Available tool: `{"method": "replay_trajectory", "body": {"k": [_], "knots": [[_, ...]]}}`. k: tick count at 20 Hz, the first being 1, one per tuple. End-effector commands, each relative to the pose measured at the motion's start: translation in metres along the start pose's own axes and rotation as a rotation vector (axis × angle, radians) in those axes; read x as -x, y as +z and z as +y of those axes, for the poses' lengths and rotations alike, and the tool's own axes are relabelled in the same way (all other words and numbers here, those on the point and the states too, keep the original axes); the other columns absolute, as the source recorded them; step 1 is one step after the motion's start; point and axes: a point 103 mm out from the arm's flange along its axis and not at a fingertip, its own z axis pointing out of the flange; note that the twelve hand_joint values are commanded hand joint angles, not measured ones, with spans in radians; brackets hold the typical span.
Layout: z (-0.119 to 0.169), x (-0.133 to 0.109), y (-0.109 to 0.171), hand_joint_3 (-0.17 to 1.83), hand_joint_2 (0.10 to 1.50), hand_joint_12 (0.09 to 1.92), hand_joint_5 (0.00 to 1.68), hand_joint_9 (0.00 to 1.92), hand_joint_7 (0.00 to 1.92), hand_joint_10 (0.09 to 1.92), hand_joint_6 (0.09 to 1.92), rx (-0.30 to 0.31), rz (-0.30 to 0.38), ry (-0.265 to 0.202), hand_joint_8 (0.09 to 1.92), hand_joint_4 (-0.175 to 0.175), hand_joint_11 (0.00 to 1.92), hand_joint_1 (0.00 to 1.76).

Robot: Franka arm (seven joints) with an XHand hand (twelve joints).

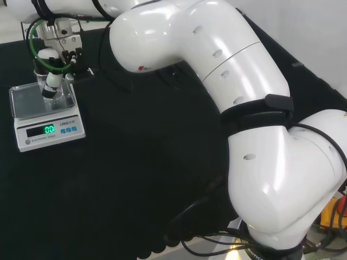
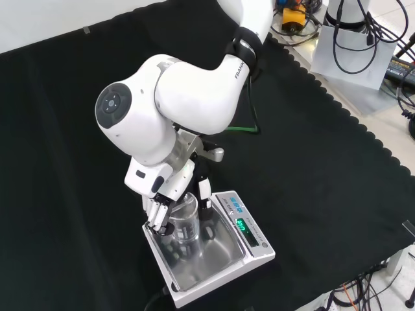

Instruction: Put the beaker on the electronic balance.

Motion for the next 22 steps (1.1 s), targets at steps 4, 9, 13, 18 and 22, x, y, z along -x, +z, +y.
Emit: {"method": "replay_trajectory", "body": {"k": [4,9,13,18,22], "knots": [[-0.004,0.000,0.007,-0.17,0.94,1.38,0.07,0.54,0.28,0.97,0.54,-0.043,-0.010,-0.009,1.06,-0.001,0.40,0.99],[-0.009,0.005,0.002,-0.14,0.76,1.39,0.00,0.05,0.01,0.82,0.09,-0.002,0.002,-0.017,0.40,0.089,0.01,0.70],[-0.011,0.007,-0.004,-0.08,0.71,1.17,0.00,0.00,0.00,0.59,0.09,0.026,0.006,-0.027,0.09,0.114,0.00,0.60],[-0.016,0.011,-0.015,-0.06,0.69,1.11,0.00,0.00,0.00,0.53,0.09,0.042,0.003,-0.025,0.09,0.120,0.00,0.58],[-0.024,0.016,-0.031,-0.06,0.69,1.10,0.00,0.00,0.00,0.53,0.09,0.059,-0.001,-0.018,0.09,0.123,0.00,0.57]]}}
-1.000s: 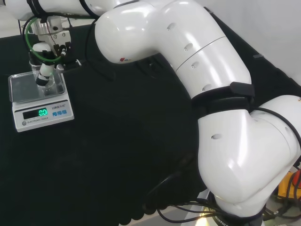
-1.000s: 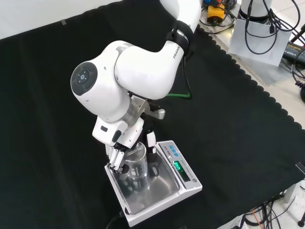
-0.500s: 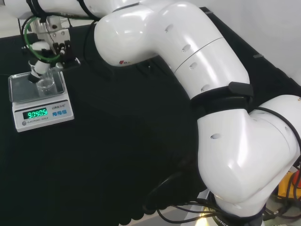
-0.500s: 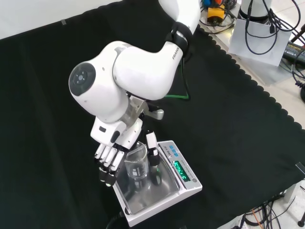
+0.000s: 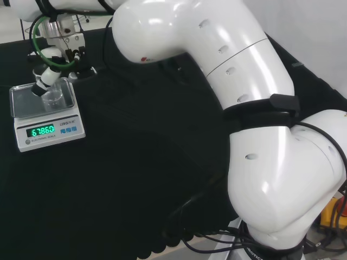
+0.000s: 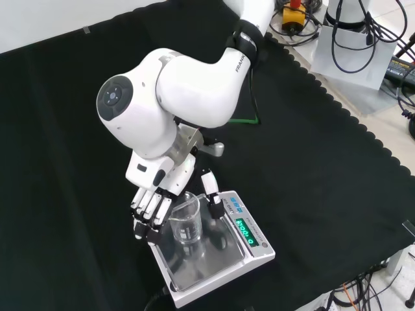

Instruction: Put the beaker on the electronic balance.

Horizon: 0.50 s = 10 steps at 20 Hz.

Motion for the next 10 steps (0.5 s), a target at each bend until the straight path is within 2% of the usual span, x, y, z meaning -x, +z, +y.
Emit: {"method": "replay_trajectory", "body": {"k": [1,7,10], "knots": [[-0.014,0.011,-0.031,-0.06,0.69,1.10,0.00,0.00,0.00,0.53,0.09,0.054,-0.005,0.003,0.09,0.123,0.00,0.57],[-0.031,0.018,-0.057,-0.06,0.69,1.09,0.00,0.00,0.00,0.53,0.09,0.085,-0.011,0.015,0.09,0.127,0.00,0.57],[-0.041,0.033,-0.064,-0.05,0.69,1.09,0.00,0.00,0.00,0.53,0.09,0.099,0.003,0.019,0.09,0.128,0.00,0.56]]}}
